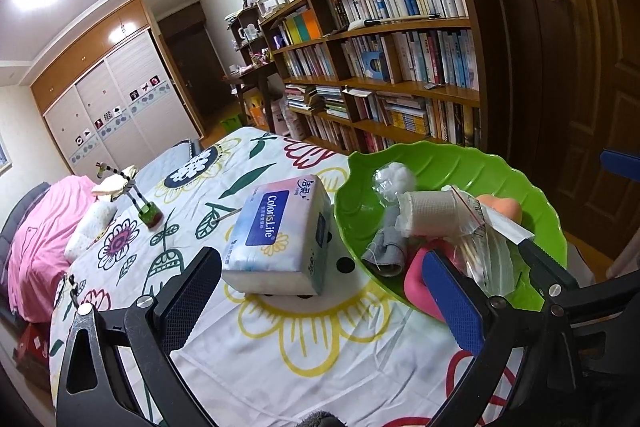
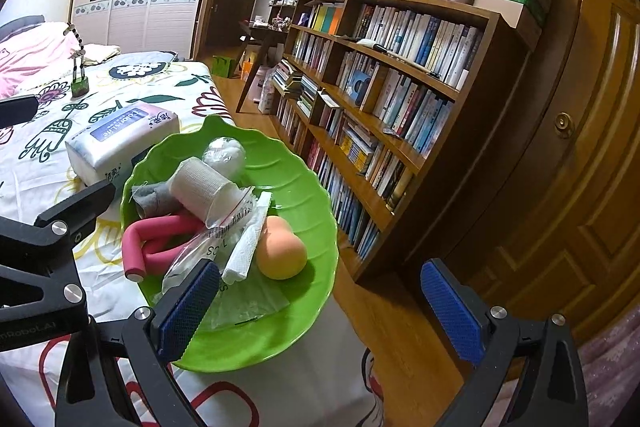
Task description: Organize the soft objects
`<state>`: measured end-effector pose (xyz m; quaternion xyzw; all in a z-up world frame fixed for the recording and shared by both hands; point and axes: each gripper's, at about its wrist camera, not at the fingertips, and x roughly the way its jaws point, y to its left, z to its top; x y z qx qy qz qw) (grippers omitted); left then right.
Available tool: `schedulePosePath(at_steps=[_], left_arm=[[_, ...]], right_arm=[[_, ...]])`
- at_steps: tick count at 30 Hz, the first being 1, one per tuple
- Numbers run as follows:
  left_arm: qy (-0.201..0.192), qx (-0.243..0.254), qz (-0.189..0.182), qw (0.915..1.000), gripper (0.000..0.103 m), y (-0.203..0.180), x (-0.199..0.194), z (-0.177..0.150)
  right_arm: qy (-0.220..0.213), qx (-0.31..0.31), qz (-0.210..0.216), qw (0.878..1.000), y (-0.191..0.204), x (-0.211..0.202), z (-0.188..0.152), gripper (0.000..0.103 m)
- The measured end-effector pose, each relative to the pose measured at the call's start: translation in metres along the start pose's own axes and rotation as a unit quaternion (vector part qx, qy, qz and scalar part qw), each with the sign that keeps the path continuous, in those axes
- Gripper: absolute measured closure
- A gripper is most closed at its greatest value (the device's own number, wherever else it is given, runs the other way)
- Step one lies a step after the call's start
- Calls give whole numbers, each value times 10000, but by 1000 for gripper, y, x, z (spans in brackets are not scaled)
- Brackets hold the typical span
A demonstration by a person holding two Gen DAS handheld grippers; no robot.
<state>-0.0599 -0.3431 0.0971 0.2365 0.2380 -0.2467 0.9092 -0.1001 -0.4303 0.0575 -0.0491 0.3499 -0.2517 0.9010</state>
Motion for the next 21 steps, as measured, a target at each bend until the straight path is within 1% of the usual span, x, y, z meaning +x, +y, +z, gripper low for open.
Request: schedulePosePath(at_steps=[11, 16, 21], left_arm=[[-1, -3, -7, 10000, 2, 0, 0, 0], [-93, 27, 59, 9999, 2, -1, 0, 0], [-74, 11, 76, 9999, 2, -1, 2, -1]], right_arm=[[7, -5, -1, 10000, 1, 0, 0, 0], [5, 0, 1, 10000, 1, 0, 0, 0], [7, -3, 2, 10000, 1, 0, 0, 0]])
